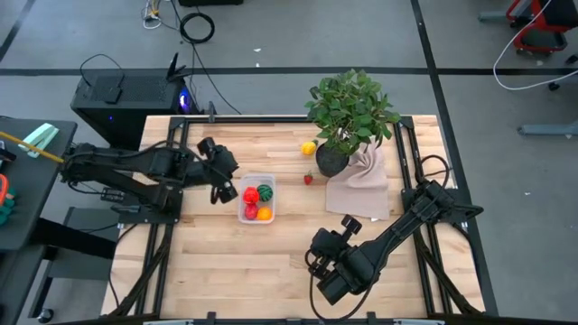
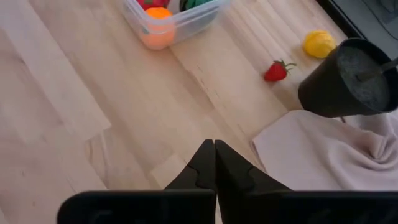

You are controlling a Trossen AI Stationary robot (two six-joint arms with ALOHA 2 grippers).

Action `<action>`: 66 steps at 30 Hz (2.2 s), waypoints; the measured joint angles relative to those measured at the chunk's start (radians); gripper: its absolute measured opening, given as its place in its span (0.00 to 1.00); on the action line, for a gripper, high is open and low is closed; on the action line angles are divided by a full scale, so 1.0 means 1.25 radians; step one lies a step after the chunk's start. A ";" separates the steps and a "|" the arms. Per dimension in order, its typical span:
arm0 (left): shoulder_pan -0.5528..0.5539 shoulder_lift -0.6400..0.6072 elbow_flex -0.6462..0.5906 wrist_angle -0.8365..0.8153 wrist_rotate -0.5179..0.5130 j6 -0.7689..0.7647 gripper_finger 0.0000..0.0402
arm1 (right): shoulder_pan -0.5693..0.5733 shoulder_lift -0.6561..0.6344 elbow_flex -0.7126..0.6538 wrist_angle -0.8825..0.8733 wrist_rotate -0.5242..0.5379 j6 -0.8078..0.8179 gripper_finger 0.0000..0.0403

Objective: Pick and placing Produce into tupperware
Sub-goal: Adjust the flower pot

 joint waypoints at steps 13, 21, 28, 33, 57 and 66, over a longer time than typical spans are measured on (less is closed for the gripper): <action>0.284 0.047 -0.001 0.211 0.261 0.156 0.42 | 0.015 -0.001 0.000 0.026 0.007 0.029 0.01; 0.560 0.074 -0.001 0.312 0.498 0.175 0.47 | 0.025 -0.001 0.000 0.026 0.007 0.069 0.01; 0.686 0.143 0.001 0.532 0.741 0.145 0.46 | 0.021 -0.001 0.000 0.034 0.009 0.079 0.01; 0.720 0.246 0.000 0.560 0.776 0.170 0.46 | 0.016 -0.001 0.000 0.044 0.008 0.099 0.01; 0.675 0.792 0.668 0.083 0.874 0.265 0.63 | -0.014 -0.001 -0.001 0.145 -0.037 0.100 0.02; 0.699 0.817 0.563 0.119 1.152 0.269 0.80 | -0.014 -0.001 -0.001 0.168 -0.037 0.100 0.02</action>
